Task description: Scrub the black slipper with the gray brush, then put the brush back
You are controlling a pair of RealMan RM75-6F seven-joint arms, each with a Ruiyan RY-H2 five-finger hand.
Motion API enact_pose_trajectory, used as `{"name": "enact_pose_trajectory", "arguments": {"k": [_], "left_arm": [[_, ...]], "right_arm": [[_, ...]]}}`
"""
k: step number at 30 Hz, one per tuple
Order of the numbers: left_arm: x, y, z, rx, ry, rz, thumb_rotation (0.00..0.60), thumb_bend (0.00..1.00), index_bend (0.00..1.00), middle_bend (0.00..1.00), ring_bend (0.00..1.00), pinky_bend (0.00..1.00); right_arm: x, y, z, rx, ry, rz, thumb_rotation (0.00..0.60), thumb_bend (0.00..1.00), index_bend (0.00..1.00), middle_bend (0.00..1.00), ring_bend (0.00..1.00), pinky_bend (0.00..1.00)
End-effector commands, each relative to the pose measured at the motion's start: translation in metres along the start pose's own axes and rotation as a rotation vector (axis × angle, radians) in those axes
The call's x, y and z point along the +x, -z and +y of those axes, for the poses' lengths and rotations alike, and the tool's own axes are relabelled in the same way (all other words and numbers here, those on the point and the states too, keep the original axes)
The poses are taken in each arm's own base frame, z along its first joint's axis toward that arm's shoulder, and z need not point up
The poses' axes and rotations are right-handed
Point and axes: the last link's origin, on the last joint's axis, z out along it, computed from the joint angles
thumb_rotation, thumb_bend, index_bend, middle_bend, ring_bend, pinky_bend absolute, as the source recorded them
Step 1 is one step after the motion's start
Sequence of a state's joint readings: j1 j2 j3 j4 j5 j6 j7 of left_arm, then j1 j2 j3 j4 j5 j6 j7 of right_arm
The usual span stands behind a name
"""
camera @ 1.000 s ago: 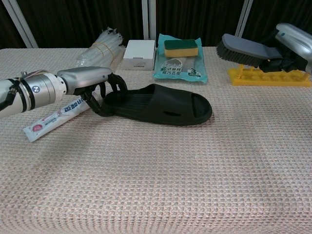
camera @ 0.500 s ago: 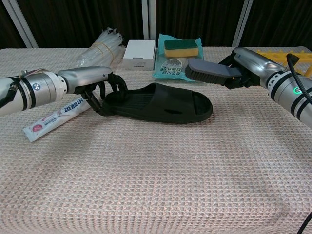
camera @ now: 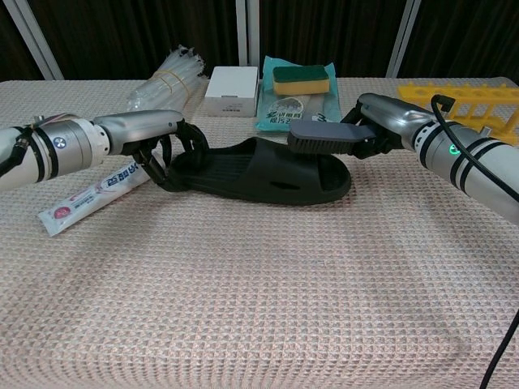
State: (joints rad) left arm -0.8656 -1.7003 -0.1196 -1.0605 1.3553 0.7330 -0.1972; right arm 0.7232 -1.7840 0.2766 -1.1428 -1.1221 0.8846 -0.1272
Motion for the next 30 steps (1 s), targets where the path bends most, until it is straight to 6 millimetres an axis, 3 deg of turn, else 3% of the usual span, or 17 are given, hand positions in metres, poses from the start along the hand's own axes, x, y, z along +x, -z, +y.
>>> {"name": "enact_pose_trajectory", "arguments": {"k": [1, 16, 30], "left_arm": [[0.0, -0.001, 0.0, 0.002, 0.006, -0.002, 0.6, 0.49, 0.47, 0.46, 0.35, 0.45], [0.001, 0.0, -0.014, 0.056, 0.127, -0.026, 0.6, 0.5, 0.48, 0.47, 0.36, 0.46], [0.0, 0.002, -0.019, 0.07, 0.201, -0.072, 0.6, 0.51, 0.49, 0.48, 0.37, 0.47]], "right_arm": [[-0.002, -0.002, -0.002, 0.001, 0.007, -0.009, 0.6, 1.0, 1.0, 1.0, 1.0, 1.0], [-0.005, -0.02, -0.022, 0.034, 0.002, -0.043, 0.6, 1.0, 1.0, 1.0, 1.0, 1.0], [0.004, -0.009, 0.016, -0.037, 0.029, -0.067, 0.6, 1.0, 1.0, 1.0, 1.0, 1.0]]}}
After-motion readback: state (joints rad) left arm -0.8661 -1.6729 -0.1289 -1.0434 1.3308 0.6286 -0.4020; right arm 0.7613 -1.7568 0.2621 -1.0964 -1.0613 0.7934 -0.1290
